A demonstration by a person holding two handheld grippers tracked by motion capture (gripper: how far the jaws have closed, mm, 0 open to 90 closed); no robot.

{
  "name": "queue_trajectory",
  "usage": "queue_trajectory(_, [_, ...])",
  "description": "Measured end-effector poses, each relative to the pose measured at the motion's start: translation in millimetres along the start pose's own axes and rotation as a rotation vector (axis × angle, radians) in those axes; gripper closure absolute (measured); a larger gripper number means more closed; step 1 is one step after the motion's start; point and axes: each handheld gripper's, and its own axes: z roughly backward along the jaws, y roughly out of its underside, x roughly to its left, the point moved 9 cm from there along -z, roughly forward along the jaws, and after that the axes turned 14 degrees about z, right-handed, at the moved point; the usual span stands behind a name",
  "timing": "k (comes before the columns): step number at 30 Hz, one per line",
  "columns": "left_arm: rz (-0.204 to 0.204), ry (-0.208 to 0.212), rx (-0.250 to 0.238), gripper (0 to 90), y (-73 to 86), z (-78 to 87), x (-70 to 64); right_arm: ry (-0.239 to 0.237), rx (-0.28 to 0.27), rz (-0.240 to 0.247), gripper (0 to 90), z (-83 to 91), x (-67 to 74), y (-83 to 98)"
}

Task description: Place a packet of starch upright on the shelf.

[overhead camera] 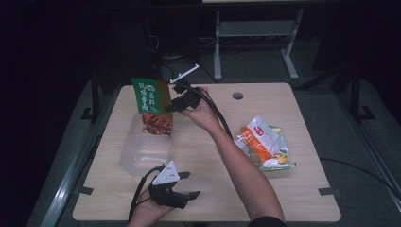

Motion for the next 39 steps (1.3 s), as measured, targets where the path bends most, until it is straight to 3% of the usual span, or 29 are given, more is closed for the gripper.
queue_trajectory(6, [0.005, 0.001, 0.001, 27.1, 0.2, -0.7, -0.1, 0.009, -0.002, -0.004, 53.1, 12.8, -0.6, 9.2])
queue_trajectory(24, [0.002, 0.000, 0.007, 27.0, -0.3, -2.6, 2.3, 0.045, 0.021, -0.036, 49.9, 69.0, -1.5, 60.3])
queue_trajectory(29, [0.003, -0.001, 0.008, 27.1, -0.6, -4.0, 2.2, 0.062, 0.031, -0.064, 49.1, 91.6, -4.3, 80.1])
queue_trajectory(39, [0.006, 0.001, 0.004, 27.1, -2.5, -7.1, 3.2, 0.074, 0.054, -0.116, 47.8, 117.8, -7.4, 116.2])
